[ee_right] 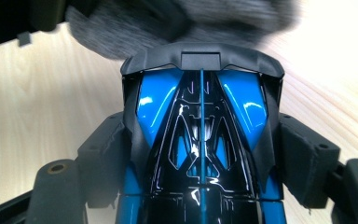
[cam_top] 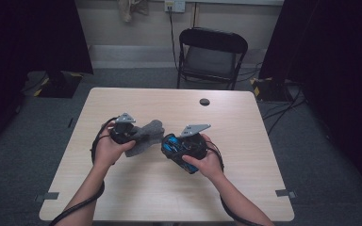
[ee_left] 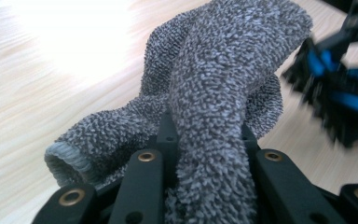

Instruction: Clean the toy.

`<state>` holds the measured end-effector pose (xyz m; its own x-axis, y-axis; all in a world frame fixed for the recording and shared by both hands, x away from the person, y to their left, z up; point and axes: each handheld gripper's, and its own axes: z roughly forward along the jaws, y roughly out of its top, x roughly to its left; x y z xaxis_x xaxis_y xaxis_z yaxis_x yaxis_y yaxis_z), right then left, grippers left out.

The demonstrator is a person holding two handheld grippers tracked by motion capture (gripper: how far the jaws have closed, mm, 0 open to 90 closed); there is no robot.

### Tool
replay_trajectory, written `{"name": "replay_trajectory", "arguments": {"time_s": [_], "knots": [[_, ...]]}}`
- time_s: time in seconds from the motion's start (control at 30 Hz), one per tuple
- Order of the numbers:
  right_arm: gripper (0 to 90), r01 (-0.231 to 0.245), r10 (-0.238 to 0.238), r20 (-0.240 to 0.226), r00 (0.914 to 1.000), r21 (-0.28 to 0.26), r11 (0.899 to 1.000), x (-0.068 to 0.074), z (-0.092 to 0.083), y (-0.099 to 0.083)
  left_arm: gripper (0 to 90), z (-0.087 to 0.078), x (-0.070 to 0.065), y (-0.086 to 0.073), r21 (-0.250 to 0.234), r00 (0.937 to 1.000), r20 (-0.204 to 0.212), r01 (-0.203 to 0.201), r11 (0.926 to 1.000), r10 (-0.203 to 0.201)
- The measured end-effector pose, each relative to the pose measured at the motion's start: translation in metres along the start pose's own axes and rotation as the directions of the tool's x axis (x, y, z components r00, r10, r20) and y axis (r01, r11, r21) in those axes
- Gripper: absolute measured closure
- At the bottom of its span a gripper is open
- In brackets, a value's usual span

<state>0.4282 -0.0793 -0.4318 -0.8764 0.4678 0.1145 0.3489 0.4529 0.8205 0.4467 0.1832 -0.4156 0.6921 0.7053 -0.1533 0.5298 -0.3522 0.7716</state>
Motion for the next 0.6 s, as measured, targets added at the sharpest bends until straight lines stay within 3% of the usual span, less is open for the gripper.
{"name": "replay_trajectory", "arguments": {"time_s": [0.2,0.43,0.6], "knots": [[25.9,-0.009,0.009,0.032,0.9994,-0.001,1.000,-0.002,0.004,0.005,73.2,0.017,-0.015,0.003,0.021,0.9954,0.076,-0.059,0.9980,0.058],[25.9,-0.029,0.028,0.051,0.9983,0.012,1.000,-0.012,0.004,0.002,73.7,0.014,-0.018,-0.002,0.015,0.9862,0.133,-0.101,0.9948,0.098],[25.8,-0.039,0.038,0.060,0.9975,0.019,0.999,-0.017,0.007,0.001,73.9,0.013,-0.021,-0.005,0.011,0.9786,0.181,-0.101,0.9948,0.097]]}}
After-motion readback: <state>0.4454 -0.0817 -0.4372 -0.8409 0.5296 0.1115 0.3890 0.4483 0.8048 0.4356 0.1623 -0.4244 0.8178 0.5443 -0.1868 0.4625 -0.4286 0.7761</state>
